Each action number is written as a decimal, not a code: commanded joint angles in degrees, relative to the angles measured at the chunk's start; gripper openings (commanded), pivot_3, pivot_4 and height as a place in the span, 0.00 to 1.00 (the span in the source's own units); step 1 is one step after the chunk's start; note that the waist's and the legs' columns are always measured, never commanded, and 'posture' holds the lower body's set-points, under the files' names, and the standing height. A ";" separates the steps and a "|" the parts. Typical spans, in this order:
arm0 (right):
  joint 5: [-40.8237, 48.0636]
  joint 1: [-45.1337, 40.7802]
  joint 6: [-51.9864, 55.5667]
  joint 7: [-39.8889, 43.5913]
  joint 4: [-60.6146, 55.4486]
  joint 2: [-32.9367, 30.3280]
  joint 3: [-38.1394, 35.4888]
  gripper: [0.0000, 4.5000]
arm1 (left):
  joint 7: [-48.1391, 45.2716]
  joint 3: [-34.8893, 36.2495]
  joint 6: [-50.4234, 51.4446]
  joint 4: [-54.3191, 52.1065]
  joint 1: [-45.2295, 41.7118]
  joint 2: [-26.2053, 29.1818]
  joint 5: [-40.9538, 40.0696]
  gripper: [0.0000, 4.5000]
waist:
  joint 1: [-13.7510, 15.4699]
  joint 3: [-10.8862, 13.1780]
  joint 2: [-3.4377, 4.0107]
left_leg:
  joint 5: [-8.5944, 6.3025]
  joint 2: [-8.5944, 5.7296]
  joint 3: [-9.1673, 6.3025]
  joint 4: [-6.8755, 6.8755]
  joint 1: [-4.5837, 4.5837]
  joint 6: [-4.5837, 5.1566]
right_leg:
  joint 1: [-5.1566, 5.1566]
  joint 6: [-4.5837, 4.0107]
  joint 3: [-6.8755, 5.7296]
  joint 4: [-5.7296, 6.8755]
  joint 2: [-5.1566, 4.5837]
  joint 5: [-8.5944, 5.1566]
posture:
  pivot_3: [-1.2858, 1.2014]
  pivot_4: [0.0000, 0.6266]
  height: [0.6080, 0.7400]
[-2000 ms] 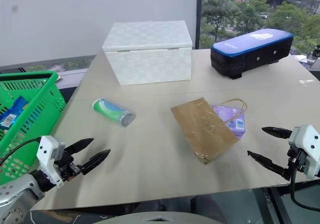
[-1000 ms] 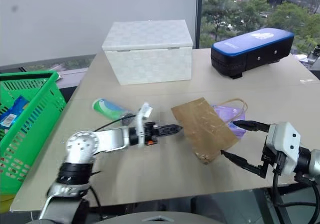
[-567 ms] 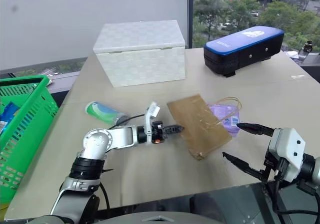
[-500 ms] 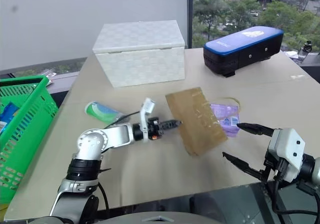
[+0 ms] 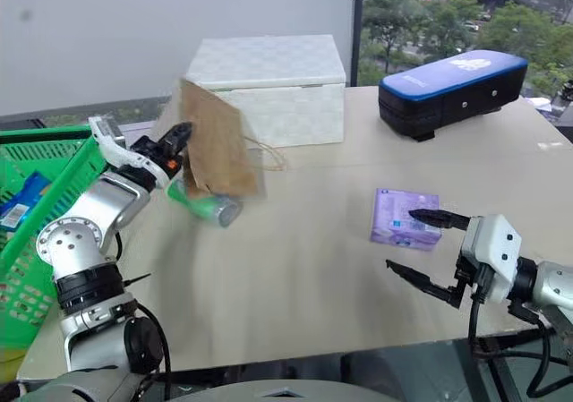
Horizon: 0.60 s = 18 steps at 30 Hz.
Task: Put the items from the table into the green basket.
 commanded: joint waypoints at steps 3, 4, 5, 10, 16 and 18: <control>0.20 -1.12 -0.63 0.00 -0.59 -0.69 -0.13 1.00 | 7.51 1.96 -6.46 5.39 -5.64 -3.29 2.24 0.01 | 0.84 -0.03 -0.04 | 0.00 -0.07 -0.14 -0.01 -0.09 0.00 | -0.04 -0.02 -0.10 -0.01 -0.14 0.01 | 0.52 0.00 1.00; 0.09 -1.02 -0.59 -0.13 -0.80 -0.62 0.01 1.00 | 8.72 1.93 -6.92 6.51 -6.03 -4.38 2.49 0.01 | 0.88 -0.04 -0.05 | 0.00 -0.09 -0.16 -0.02 -0.10 0.00 | -0.05 -0.02 -0.10 -0.01 -0.17 0.02 | 0.52 0.00 1.00; 0.04 -0.94 -0.49 -0.28 -1.04 -0.58 0.13 1.00 | 9.34 1.56 -6.66 7.46 -6.39 -5.45 2.45 0.01 | 0.93 -0.05 -0.05 | 0.00 -0.10 -0.16 -0.02 -0.10 0.00 | -0.05 -0.02 -0.11 0.00 -0.20 0.02 | 0.52 0.00 1.00; 0.17 -0.94 0.04 -0.62 -1.52 -0.66 0.23 1.00 | 10.15 -1.09 -0.79 8.35 -7.41 -9.98 -1.36 0.16 | 0.84 -0.04 -0.19 | 0.00 -0.16 -0.20 -0.01 -0.12 0.00 | -0.05 0.00 -0.15 0.02 -0.25 0.02 | 0.51 0.01 1.00; 0.74 -0.43 1.05 -1.24 -2.77 -0.78 -0.59 1.00 | 8.02 -5.13 8.84 3.63 -5.39 -6.55 -2.58 0.70 | 0.03 -0.01 -0.23 | 0.00 -0.17 -0.22 -0.01 -0.14 0.00 | -0.07 0.01 -0.16 0.03 -0.22 0.02 | 0.51 0.02 1.00; 0.82 0.02 1.15 -1.28 -3.17 -0.79 -0.89 1.00 | 5.01 -7.90 9.80 0.04 -3.53 -1.25 2.28 0.91 | -0.98 0.00 -0.25 | 0.00 -0.08 -0.17 -0.07 -0.33 -0.01 | -0.10 -0.01 -0.05 0.08 -0.04 0.01 | 0.51 0.02 1.00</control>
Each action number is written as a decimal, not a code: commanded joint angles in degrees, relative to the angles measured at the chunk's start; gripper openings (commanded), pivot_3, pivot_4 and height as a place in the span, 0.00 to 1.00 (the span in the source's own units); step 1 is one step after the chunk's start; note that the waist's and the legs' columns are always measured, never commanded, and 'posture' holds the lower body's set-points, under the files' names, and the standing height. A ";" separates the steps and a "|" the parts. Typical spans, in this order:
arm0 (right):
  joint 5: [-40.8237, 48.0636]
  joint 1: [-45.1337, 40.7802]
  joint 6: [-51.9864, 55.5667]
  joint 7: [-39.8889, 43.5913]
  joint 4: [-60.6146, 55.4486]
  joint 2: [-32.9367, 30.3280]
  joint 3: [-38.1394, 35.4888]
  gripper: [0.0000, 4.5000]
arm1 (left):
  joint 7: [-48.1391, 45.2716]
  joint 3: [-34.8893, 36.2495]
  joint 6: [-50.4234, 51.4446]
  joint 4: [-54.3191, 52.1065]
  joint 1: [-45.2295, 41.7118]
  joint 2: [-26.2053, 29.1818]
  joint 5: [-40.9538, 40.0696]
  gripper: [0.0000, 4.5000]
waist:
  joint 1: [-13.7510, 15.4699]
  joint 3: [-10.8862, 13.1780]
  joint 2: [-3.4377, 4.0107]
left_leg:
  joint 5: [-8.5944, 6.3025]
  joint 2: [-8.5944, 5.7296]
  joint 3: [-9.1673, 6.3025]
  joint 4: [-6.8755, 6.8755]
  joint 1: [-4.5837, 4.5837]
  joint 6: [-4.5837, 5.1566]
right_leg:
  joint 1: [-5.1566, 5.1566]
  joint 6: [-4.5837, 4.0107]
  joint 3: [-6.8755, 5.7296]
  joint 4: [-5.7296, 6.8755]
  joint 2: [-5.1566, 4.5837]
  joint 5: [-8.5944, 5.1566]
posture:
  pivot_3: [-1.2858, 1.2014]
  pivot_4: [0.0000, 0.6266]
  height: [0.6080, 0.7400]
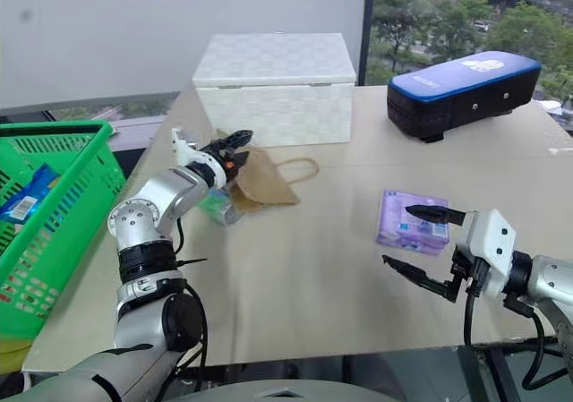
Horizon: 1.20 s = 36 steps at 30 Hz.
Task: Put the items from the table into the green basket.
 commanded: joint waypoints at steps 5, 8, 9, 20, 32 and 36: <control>0.94 0.35 -0.09 -0.72 -2.13 -0.62 -1.58 1.00 | 1.47 -1.43 0.14 -13.20 3.94 11.53 10.87 0.91 | -0.55 0.00 0.07 | 0.06 0.13 0.00 -0.03 0.31 -0.11 | -0.04 -0.02 0.02 0.06 0.07 -0.01 | 0.51 0.02 1.00; 0.91 0.01 -0.23 -0.74 -1.85 -0.64 -1.41 1.00 | 17.84 -0.88 5.87 -17.57 3.79 11.26 16.46 0.91 | 0.19 0.01 0.01 | 0.08 0.07 -0.01 0.01 0.28 -0.14 | -0.02 0.01 0.00 0.04 -0.06 -0.01 | 0.51 0.02 1.00; 1.00 -0.34 -0.30 -0.56 -1.62 -0.70 -1.19 1.00 | 24.29 0.11 8.59 -18.90 3.51 9.66 16.98 0.91 | 0.48 -0.01 -0.01 | 0.08 0.03 -0.03 0.02 0.28 -0.14 | -0.02 0.06 -0.03 0.03 -0.12 -0.01 | 0.51 0.02 1.00; 4.37 -10.20 2.01 0.39 -1.98 -3.36 1.82 1.00 | 42.30 10.70 23.36 -12.16 -5.18 -3.21 21.55 0.91 | 1.76 -0.06 -0.09 | 0.09 -0.30 -0.39 -0.01 0.14 -0.16 | -0.04 0.08 -0.47 0.05 -0.50 0.07 | 0.52 0.00 1.00; 6.25 -15.38 5.30 -2.73 -5.60 -4.06 4.51 1.00 | 36.04 14.83 11.35 9.95 -8.51 -5.66 31.34 0.44 | 1.77 -0.69 0.45 | 0.19 -0.52 -0.69 -0.01 0.05 -0.31 | 0.01 0.08 -0.75 -0.01 -0.75 0.06 | 0.51 0.00 1.00; 5.68 -14.94 5.19 -2.76 -5.55 -3.84 5.00 1.00 | 32.83 15.34 10.42 5.55 -6.81 -5.09 30.73 0.17 | 0.98 -0.87 0.75 | 0.19 -0.53 -0.72 -0.07 0.25 -0.32 | 0.43 0.15 -0.78 0.00 -0.74 0.00 | 0.52 0.00 1.00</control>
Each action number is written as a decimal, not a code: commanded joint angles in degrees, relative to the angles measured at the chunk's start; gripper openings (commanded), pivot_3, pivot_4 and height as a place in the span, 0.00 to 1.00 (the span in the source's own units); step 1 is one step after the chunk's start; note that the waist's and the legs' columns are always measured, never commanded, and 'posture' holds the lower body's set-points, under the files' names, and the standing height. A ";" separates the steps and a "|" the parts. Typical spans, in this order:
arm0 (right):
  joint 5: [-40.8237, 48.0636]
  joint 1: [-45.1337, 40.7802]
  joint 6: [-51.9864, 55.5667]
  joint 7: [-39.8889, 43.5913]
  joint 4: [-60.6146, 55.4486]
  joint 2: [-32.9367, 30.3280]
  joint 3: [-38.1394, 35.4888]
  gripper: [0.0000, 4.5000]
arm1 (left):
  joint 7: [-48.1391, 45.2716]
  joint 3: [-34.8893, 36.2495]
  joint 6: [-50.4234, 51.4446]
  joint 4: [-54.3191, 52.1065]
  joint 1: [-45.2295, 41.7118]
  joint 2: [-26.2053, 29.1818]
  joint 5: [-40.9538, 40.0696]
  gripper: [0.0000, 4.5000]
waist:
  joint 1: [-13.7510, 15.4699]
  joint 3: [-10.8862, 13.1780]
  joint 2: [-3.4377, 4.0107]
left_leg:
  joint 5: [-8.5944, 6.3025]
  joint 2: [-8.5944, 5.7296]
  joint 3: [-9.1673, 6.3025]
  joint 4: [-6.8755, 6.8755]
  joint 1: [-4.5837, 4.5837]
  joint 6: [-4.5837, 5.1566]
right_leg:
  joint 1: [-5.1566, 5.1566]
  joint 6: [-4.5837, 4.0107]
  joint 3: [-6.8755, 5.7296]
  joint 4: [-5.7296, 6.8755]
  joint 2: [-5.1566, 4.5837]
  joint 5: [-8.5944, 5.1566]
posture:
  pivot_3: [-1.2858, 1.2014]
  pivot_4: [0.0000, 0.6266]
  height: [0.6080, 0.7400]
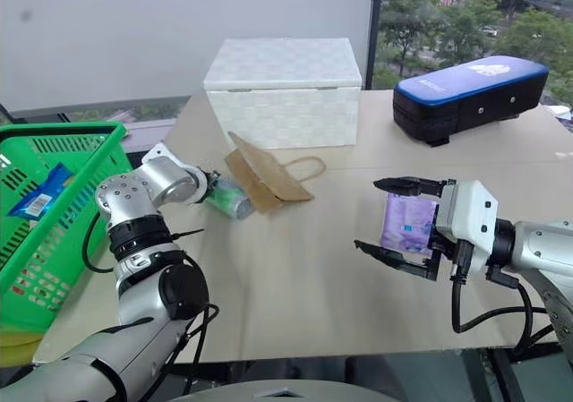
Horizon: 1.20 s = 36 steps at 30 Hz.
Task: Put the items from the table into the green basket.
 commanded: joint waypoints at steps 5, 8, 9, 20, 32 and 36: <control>0.10 -2.35 -0.67 -0.64 0.43 0.10 1.54 1.00 | -10.22 -8.24 -2.66 -20.02 10.32 6.37 5.56 0.17 | -1.08 0.22 -0.32 | 0.23 0.04 0.00 -0.08 0.10 -0.36 | 0.10 0.17 0.04 0.05 0.25 -0.10 | 0.53 0.00 1.00; -0.38 -3.70 -1.19 -0.50 1.60 0.61 2.76 1.00 | -14.82 -16.56 -6.43 -29.16 15.19 11.49 12.29 0.17 | -1.30 0.51 -0.78 | 0.33 0.31 -0.14 -0.12 0.11 -0.55 | -0.11 -0.09 0.03 0.07 0.59 0.03 | 0.54 0.00 1.00; -0.42 -4.26 -1.33 -0.44 1.99 0.83 3.18 1.00 | -17.02 -19.60 -8.89 -31.40 16.62 13.54 15.13 0.17 | -0.86 0.52 -0.78 | 0.34 0.45 -0.31 -0.09 0.10 -0.58 | -0.17 -0.20 -0.08 0.05 0.59 0.07 | 0.55 0.00 1.00; -1.64 -12.92 -3.90 0.35 7.24 4.21 7.50 1.00 | -35.04 -16.53 -23.62 -31.45 17.11 26.59 24.82 0.17 | 2.87 0.68 -0.80 | 0.32 0.11 -0.69 -0.15 -0.19 -0.51 | -0.27 -0.29 -0.55 -0.11 0.10 0.03 | 0.57 0.00 1.00; -2.64 -12.62 -5.14 1.48 8.03 5.11 8.95 1.00 | -31.78 -7.69 7.38 -43.95 20.40 14.71 13.99 0.64 | 4.45 0.62 -1.32 | 0.22 0.04 -0.84 0.08 -0.92 -0.32 | -0.87 -0.29 -0.77 -0.04 -0.16 0.06 | 0.58 0.00 1.00; -2.78 -12.70 -5.24 1.79 8.36 5.28 9.22 1.00 | -29.02 -6.88 12.37 -46.36 22.30 11.23 18.29 0.99 | 4.75 0.60 -1.28 | 0.22 0.07 -0.83 0.02 -0.93 -0.34 | -0.94 -0.31 -0.78 0.02 -0.14 0.06 | 0.58 0.00 1.00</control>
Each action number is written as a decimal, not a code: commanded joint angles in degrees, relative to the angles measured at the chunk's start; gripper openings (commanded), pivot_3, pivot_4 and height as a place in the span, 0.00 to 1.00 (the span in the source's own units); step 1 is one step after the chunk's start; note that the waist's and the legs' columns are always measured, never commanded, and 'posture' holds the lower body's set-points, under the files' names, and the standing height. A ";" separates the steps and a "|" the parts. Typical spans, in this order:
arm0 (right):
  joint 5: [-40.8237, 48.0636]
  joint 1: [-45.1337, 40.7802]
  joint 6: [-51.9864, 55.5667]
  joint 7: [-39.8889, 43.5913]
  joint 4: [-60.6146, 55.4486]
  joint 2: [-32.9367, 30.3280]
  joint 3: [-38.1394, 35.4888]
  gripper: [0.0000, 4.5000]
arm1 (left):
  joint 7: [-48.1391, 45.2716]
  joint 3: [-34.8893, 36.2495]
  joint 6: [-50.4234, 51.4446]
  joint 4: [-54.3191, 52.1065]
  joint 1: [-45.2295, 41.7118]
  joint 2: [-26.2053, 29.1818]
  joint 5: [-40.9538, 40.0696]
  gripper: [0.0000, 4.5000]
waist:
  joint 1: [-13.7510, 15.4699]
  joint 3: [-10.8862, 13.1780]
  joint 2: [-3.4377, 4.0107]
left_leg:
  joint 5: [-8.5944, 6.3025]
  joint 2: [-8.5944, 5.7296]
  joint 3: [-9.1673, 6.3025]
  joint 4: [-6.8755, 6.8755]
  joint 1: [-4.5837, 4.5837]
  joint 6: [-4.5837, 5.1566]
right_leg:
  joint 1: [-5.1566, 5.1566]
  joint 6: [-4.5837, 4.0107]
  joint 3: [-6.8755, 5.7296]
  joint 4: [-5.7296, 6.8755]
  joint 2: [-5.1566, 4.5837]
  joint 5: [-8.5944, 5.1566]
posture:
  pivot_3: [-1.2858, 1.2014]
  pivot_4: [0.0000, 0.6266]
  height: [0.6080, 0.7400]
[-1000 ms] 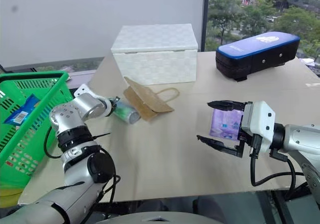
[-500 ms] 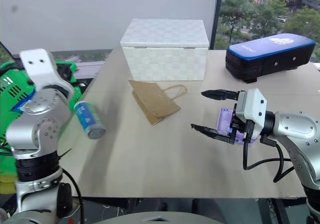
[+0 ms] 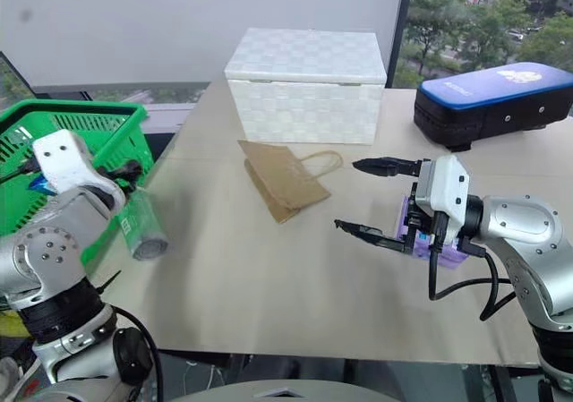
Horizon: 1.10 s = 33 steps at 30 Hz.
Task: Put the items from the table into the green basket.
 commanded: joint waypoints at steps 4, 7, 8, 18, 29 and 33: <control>0.72 -0.55 -0.89 1.09 -0.45 -0.25 -0.71 1.00 | 5.02 6.52 10.69 -4.33 1.01 -4.56 8.75 0.99 | -0.08 -0.02 0.04 | 0.00 0.01 0.06 -0.03 0.06 0.00 | 0.00 -0.01 0.06 0.06 0.04 0.01 | 0.58 0.00 1.00; 0.54 -0.47 -0.79 1.79 -0.26 -0.68 -0.67 1.00 | 3.35 8.80 13.88 -3.62 0.04 -6.61 10.92 0.99 | 0.28 -0.02 0.03 | 0.01 0.01 0.02 -0.01 0.04 -0.01 | 0.00 -0.02 0.00 0.06 0.05 0.01 | 0.58 0.00 1.00; 0.47 -0.51 -0.64 1.94 -0.19 -0.79 -0.65 1.00 | 2.38 9.40 14.61 -2.41 -0.30 -7.16 11.33 0.99 | 0.46 -0.02 0.03 | 0.01 0.01 0.03 -0.01 0.05 -0.01 | 0.00 -0.03 0.01 0.05 0.04 0.01 | 0.58 0.00 1.00; -0.52 0.95 0.22 2.82 0.16 -2.60 -1.20 1.00 | -12.26 2.59 7.51 16.47 -3.09 -5.15 10.85 0.99 | 2.89 -0.38 0.57 | 0.06 -0.05 -0.04 0.01 0.05 -0.09 | 0.05 -0.07 -0.03 0.05 0.03 0.00 | 0.57 0.00 1.00; -0.72 3.41 0.34 0.70 -1.77 -3.54 -2.36 1.00 | -16.67 1.97 0.03 34.08 -8.01 -6.61 10.86 0.99 | 0.01 -0.63 0.91 | 0.06 -0.03 0.14 0.01 0.10 -0.07 | 0.05 -0.06 0.13 0.05 0.04 0.01 | 0.55 0.00 1.00; -0.56 3.92 0.31 0.28 -2.16 -3.77 -2.55 1.00 | -15.16 2.87 -1.09 35.34 -8.40 -7.08 11.43 0.69 | -0.22 -0.70 1.02 | 0.04 -0.03 0.07 0.02 0.13 -0.03 | 0.09 -0.05 0.08 0.09 0.06 0.02 | 0.54 0.00 1.00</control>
